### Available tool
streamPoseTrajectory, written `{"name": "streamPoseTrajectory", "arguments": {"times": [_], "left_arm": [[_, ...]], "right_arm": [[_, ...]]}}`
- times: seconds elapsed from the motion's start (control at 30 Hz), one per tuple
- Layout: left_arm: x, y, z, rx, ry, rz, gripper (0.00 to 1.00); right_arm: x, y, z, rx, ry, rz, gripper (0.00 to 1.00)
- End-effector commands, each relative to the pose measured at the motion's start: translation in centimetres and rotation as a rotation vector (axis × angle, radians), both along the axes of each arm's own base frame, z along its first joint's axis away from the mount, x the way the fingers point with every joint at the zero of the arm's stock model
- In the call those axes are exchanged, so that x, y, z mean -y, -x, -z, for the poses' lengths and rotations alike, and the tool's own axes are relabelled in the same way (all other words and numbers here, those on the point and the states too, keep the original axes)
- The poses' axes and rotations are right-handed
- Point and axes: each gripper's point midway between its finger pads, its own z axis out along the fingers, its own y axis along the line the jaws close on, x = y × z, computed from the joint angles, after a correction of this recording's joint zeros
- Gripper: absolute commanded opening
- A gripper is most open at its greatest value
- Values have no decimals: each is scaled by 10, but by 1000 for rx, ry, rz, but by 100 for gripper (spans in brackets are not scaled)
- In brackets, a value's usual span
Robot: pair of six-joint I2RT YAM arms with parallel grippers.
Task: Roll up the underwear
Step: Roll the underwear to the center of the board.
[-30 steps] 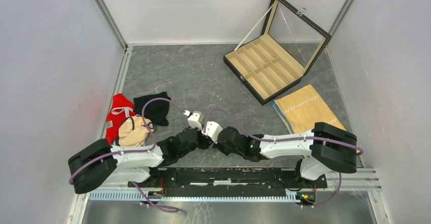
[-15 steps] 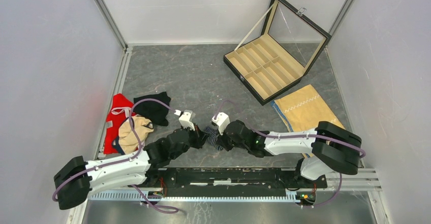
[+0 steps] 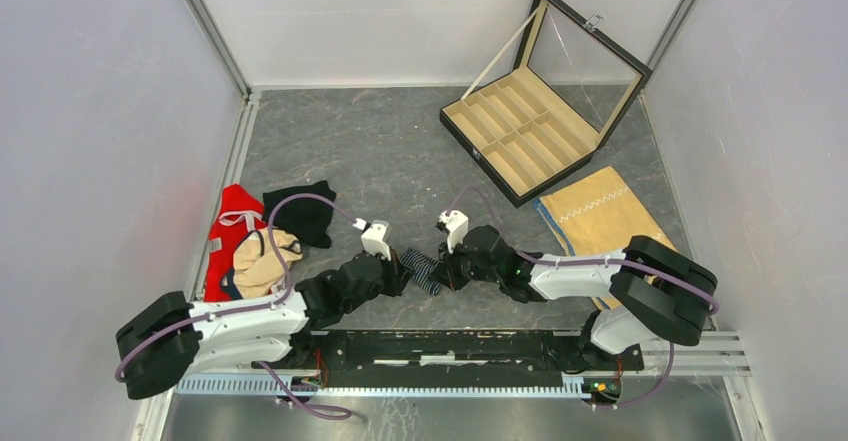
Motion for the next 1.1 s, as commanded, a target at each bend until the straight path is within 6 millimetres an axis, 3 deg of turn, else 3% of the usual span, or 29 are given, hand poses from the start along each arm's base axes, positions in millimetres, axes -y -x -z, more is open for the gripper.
{"name": "streamPoseTrajectory", "arguments": {"times": [0.0,0.53,0.77,0.9,1.07], "left_arm": [[14,-12,-18,45,52,-17,8],[28,-26,-33,91,51,-23,6],[18,-32,-5,61,-32,-80,4],[14,-31,13,34,-57,-99,2],[16,-30,27,12,-86,-88,2]], "right_arm": [[26,18,34,-142,70,12,1],[43,15,55,-243,84,31,3],[48,12,59,-251,98,31,6],[47,10,54,-234,103,19,19],[40,2,29,-150,81,-29,47]]}}
